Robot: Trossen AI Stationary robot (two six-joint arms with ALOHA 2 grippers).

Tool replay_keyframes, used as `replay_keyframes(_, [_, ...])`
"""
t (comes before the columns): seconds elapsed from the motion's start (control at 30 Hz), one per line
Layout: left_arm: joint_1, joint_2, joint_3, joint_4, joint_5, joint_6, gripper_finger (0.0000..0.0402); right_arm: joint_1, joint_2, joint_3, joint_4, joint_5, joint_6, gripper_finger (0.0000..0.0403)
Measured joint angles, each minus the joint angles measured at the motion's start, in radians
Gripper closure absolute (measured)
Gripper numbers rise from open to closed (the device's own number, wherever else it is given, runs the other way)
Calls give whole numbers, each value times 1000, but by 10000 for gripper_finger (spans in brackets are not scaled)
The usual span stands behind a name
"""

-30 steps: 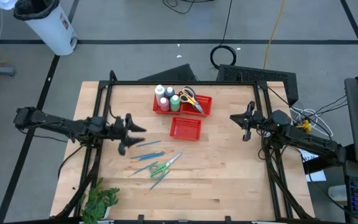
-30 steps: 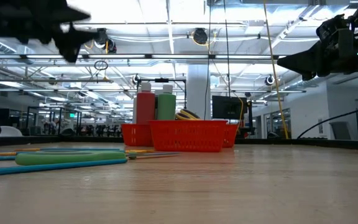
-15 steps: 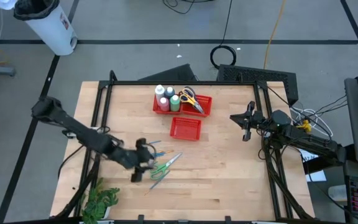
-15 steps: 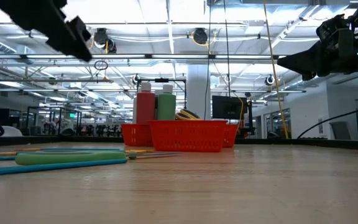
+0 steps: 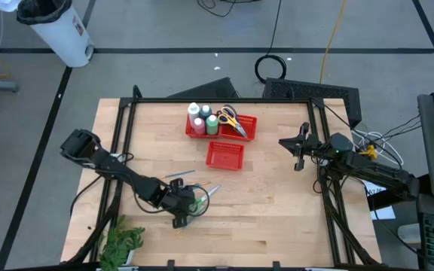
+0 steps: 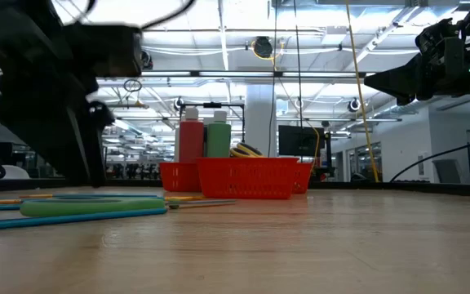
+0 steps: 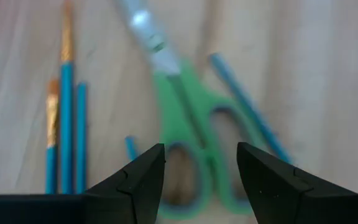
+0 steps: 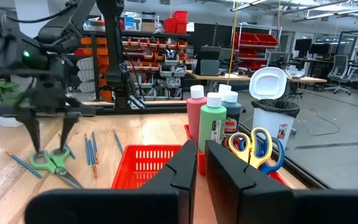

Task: Pick & Place Paint Supplies
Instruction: Put the green scissors into the top right red bin

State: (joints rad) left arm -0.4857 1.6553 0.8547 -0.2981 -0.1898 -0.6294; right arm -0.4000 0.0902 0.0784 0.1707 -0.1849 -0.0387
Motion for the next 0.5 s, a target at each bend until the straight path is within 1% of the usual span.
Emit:
replay_keyframes(0.07, [11, 19, 0, -17, 3, -33, 192, 0, 0, 0, 0, 0, -1, 381])
replay_keyframes(0.27, [30, 39, 3, -31, 15, -31, 192, 0, 0, 0, 0, 0, 0, 379])
replay_keyframes(0.5, [42, 36, 4, -112, -48, -33, 192, 0, 0, 0, 0, 0, 0, 378])
